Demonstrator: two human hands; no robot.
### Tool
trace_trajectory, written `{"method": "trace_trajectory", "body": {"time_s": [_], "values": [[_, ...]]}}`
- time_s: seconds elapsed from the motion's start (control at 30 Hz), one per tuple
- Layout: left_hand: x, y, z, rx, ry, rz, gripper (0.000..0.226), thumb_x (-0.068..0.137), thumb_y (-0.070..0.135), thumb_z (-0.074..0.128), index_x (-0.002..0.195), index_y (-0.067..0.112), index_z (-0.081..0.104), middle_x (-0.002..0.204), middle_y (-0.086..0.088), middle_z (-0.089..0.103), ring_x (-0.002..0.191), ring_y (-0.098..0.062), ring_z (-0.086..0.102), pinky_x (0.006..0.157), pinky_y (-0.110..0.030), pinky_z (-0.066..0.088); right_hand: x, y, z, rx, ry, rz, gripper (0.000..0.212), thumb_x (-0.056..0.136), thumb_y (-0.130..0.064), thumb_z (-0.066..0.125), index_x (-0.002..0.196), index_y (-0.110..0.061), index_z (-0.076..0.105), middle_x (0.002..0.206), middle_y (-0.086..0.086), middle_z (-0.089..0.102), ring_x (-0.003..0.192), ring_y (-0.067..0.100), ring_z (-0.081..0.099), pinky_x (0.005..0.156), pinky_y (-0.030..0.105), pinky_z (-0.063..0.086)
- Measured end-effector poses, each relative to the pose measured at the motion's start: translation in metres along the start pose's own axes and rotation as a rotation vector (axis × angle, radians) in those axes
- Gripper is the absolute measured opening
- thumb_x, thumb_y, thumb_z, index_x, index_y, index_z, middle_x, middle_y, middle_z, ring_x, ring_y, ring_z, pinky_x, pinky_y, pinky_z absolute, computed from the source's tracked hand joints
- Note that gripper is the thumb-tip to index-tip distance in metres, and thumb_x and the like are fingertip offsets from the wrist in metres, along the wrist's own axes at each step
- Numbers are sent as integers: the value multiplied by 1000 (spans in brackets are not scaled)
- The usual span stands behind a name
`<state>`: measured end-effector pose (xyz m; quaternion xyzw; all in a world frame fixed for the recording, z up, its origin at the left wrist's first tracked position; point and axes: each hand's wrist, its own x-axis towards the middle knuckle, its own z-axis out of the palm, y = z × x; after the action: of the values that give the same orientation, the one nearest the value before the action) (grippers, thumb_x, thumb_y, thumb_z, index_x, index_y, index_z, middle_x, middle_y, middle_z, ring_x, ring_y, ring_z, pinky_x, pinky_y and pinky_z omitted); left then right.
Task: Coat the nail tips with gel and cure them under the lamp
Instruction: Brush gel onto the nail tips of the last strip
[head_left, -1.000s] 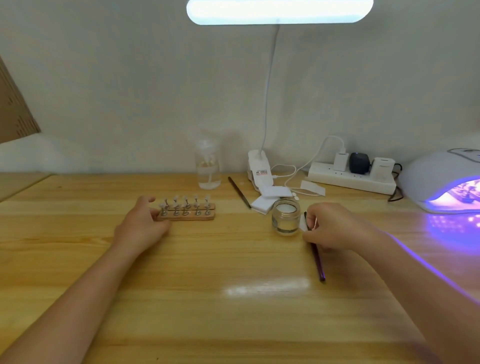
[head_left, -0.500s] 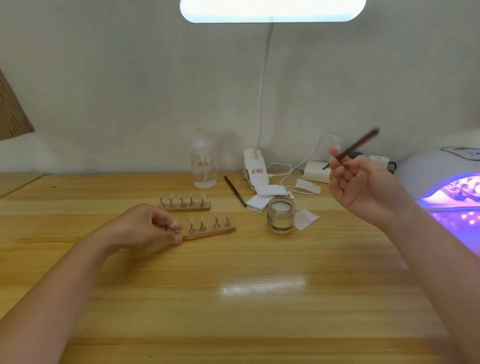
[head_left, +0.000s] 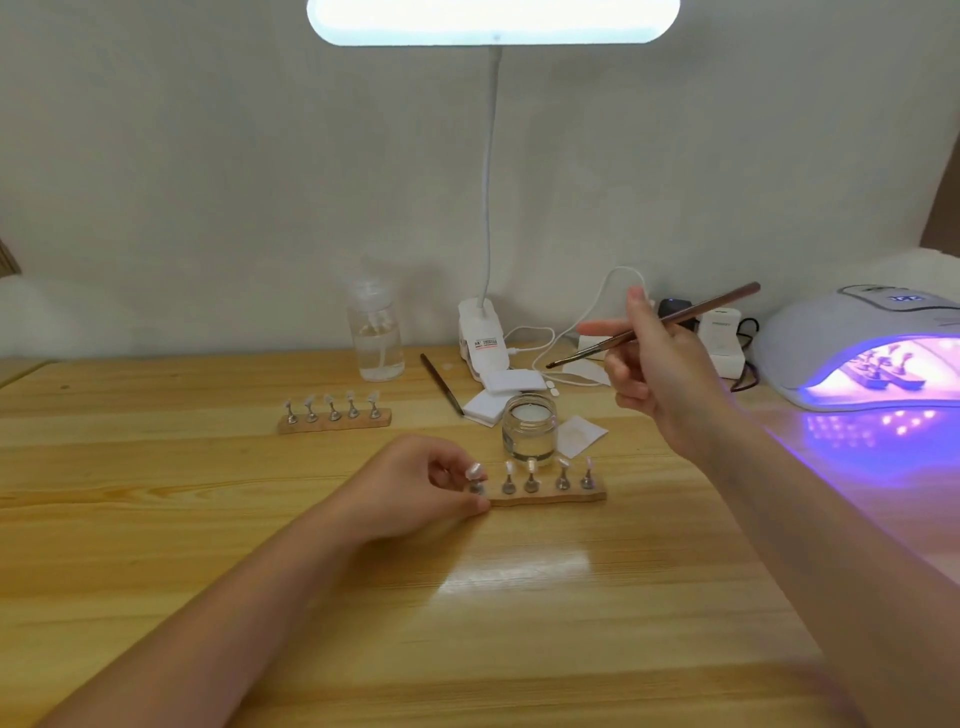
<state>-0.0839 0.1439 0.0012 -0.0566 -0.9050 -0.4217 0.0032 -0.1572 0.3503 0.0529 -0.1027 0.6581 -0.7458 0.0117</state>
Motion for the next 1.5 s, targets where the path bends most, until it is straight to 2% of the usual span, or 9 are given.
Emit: {"method": "trace_trajectory", "body": {"time_s": [0.1, 0.3, 0.6, 0.8, 0.9, 1.03, 1.13, 1.27, 1.5], "values": [[7, 1, 8, -36, 7, 24, 15, 70, 19, 77, 71, 31, 68, 66, 15, 60, 59, 5, 49, 63, -10, 42, 0, 1, 1, -92, 15, -11, 49, 93, -50, 42, 69, -21, 74, 44, -10, 39, 37, 4, 30, 39, 16, 29], [14, -3, 17, -14, 99, 25, 17, 68, 26, 77, 78, 36, 67, 74, 10, 59, 63, 1, 45, 69, -17, 39, 4, 9, 3, -261, 39, -166, 24, 90, -34, 57, 73, -17, 60, 44, -10, 56, 39, 1, 43, 41, 12, 37], [13, -7, 20, 1, 149, 87, 18, 67, 31, 76, 82, 35, 67, 83, 13, 63, 74, -5, 50, 84, -31, 42, 14, 8, 13, -679, 2, -339, 30, 82, -44, 64, 66, -19, 58, 48, -8, 62, 48, -2, 55, 56, 19, 43], [11, -6, 20, -69, 173, 101, 17, 67, 30, 77, 83, 30, 72, 83, 10, 63, 70, -3, 49, 76, -24, 42, 21, 18, 23, -902, -70, -351, 38, 81, -48, 63, 70, -12, 61, 50, -6, 58, 48, 1, 55, 54, 26, 43], [10, -5, 18, -112, 179, 103, 15, 72, 21, 75, 82, 31, 71, 86, 8, 64, 73, -5, 52, 77, -24, 45, 22, 23, 26, -923, -83, -364, 38, 81, -47, 64, 74, -10, 60, 60, 1, 61, 60, 15, 60, 60, 33, 47], [9, -3, 17, -132, 162, 117, 16, 75, 16, 73, 79, 31, 71, 84, 7, 65, 81, -13, 57, 77, -21, 45, 23, 29, 28, -992, -120, -364, 36, 81, -47, 64, 70, -15, 53, 60, -4, 50, 56, 12, 47, 57, 29, 38], [9, -2, 17, -144, 163, 128, 16, 75, 14, 72, 78, 30, 71, 82, 7, 65, 82, -16, 59, 76, -20, 46, 22, 25, 26, -940, -86, -377, 38, 80, -44, 67, 70, -8, 58, 58, -2, 55, 56, 14, 54, 57, 29, 43], [8, -3, 18, -162, 178, 139, 17, 73, 14, 73, 74, 31, 71, 81, 4, 66, 83, -23, 60, 77, -29, 48, 23, 18, 16, -658, 83, -346, 33, 78, -35, 70, 59, -16, 53, 45, -7, 57, 44, -3, 55, 47, 7, 41], [9, -5, 20, -149, 222, 156, 18, 71, 14, 75, 69, 32, 71, 74, 8, 63, 75, -13, 58, 65, -16, 45, 25, 20, 2, -398, 177, -86, 33, 88, -26, 61, 60, -14, 48, 42, -3, 55, 30, 1, 41, 44, 19, 34]]}}
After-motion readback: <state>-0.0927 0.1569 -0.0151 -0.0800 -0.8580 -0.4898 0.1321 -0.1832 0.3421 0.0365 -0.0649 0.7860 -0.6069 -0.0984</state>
